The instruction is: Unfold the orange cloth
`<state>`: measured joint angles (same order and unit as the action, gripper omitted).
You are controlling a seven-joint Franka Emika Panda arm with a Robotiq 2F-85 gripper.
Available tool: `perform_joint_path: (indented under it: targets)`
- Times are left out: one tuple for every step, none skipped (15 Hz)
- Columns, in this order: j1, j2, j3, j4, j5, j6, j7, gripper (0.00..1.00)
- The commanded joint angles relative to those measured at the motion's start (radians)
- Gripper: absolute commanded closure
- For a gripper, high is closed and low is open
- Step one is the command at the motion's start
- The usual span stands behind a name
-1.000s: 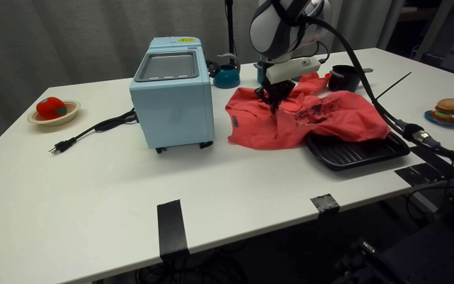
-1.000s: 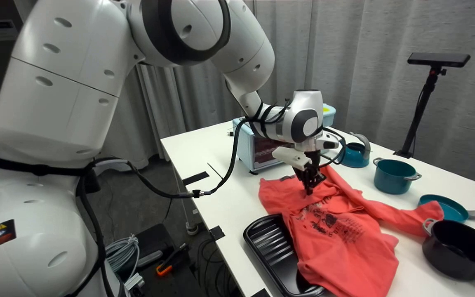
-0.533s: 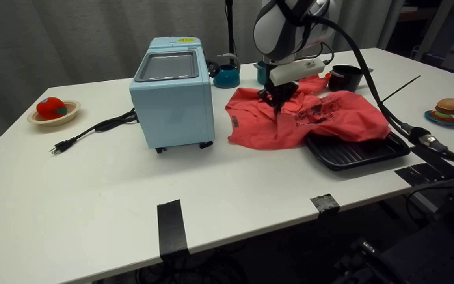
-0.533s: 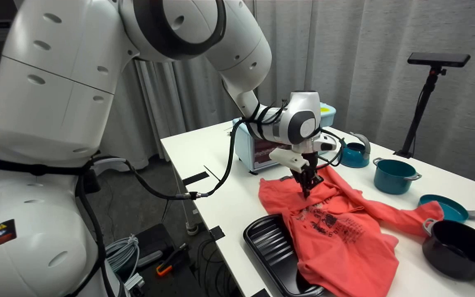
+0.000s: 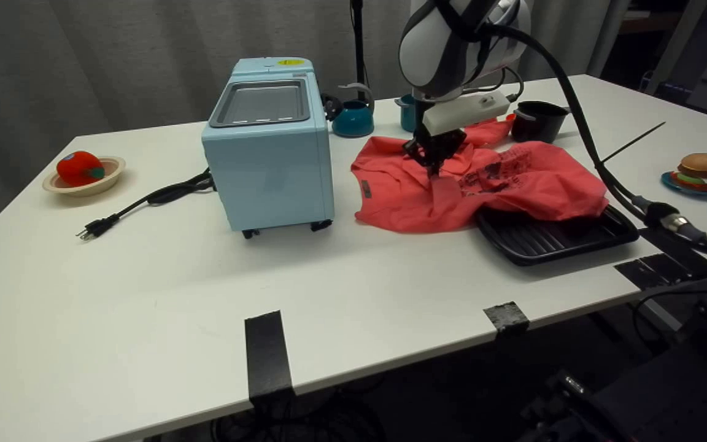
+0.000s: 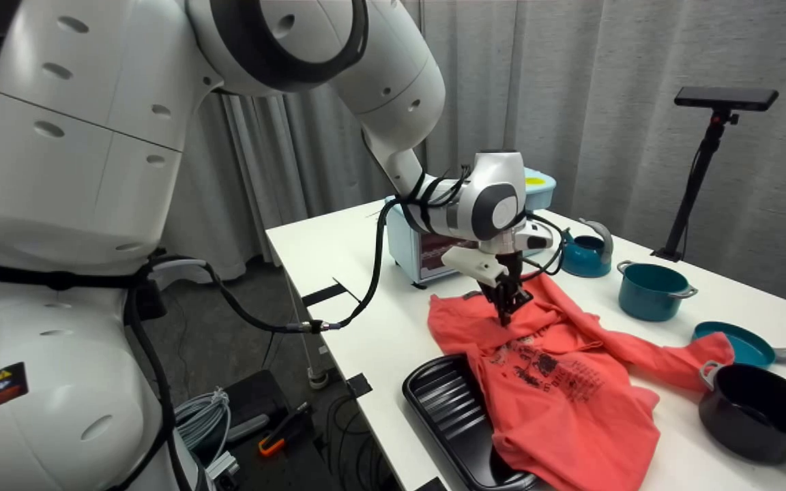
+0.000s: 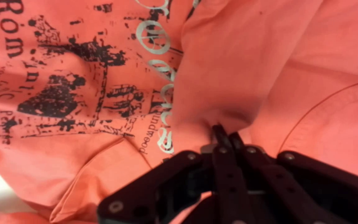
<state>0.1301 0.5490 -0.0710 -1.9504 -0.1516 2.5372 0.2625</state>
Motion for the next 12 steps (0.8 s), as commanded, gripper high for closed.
perform_joint_path:
  targets:
    - [0.042,-0.141,-0.031,-0.178,-0.095,0.09,-0.004,0.99]
    - [0.042,-0.177,-0.028,-0.218,-0.117,0.088,-0.019,0.99]
    - [0.034,-0.208,-0.014,-0.252,-0.127,0.065,-0.049,0.99]
    - [0.021,-0.238,0.006,-0.284,-0.128,0.023,-0.091,0.99]
    - [0.014,-0.264,0.018,-0.311,-0.127,-0.016,-0.124,0.99]
    - [0.007,-0.284,0.03,-0.331,-0.122,-0.069,-0.16,0.99]
    - [-0.003,-0.304,0.045,-0.351,-0.106,-0.118,-0.202,0.99]
    - [-0.012,-0.32,0.059,-0.36,-0.088,-0.176,-0.246,0.99]
    - [-0.021,-0.336,0.072,-0.369,-0.071,-0.229,-0.293,0.99]
    - [-0.031,-0.352,0.086,-0.372,-0.046,-0.284,-0.345,0.99]
    - [-0.037,-0.363,0.095,-0.368,-0.026,-0.347,-0.393,0.99]
    - [-0.041,-0.366,0.1,-0.351,-0.009,-0.419,-0.431,0.99]
